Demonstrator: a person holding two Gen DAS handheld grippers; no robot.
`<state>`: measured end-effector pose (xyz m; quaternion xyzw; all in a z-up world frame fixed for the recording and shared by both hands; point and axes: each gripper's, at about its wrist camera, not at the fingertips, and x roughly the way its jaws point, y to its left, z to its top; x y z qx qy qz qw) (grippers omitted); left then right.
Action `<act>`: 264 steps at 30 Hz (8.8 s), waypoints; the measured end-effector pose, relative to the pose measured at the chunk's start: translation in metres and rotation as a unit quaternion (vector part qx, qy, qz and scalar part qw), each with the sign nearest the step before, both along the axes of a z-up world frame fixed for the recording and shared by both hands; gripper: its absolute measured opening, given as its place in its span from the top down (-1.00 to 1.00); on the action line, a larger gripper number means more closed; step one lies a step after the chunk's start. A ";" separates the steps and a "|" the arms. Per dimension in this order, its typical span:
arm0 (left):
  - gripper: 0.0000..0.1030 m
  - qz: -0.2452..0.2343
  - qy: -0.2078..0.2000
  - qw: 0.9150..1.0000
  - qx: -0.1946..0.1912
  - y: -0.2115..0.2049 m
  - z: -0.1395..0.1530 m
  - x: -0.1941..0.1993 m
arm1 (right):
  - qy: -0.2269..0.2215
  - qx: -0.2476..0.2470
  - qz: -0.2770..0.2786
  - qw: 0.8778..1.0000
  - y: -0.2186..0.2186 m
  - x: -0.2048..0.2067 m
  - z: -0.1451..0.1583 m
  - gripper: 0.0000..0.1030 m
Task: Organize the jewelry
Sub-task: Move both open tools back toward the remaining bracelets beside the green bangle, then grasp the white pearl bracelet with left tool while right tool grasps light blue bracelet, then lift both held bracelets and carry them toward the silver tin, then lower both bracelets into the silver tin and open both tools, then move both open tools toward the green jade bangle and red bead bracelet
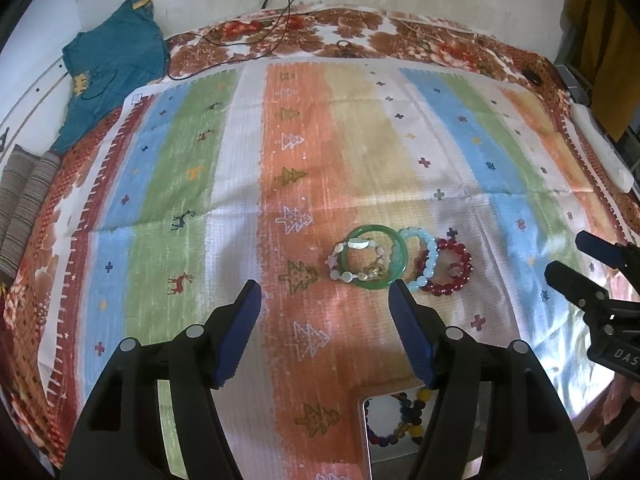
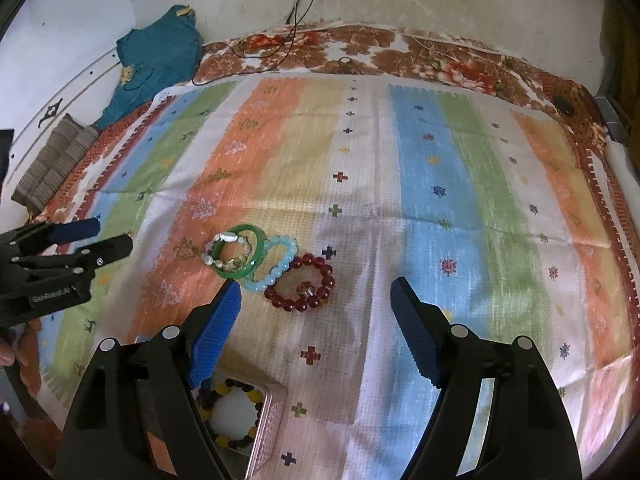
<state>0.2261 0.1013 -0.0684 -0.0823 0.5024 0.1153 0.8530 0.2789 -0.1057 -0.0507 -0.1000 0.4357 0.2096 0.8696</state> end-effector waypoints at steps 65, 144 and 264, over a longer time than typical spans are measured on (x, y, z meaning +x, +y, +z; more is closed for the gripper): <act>-0.28 0.040 0.071 0.996 -0.045 0.042 -0.094 0.068 | 0.056 -0.053 0.030 0.997 0.053 0.077 -0.080 -0.49; 0.84 -0.041 0.008 0.999 -0.016 -0.012 -0.023 0.047 | 0.013 -0.019 0.037 0.999 0.038 0.044 -0.024 0.76; -0.04 -0.040 -0.016 0.999 0.008 -0.028 0.014 -0.025 | -0.005 -0.023 0.021 1.000 0.006 -0.030 -0.005 -0.31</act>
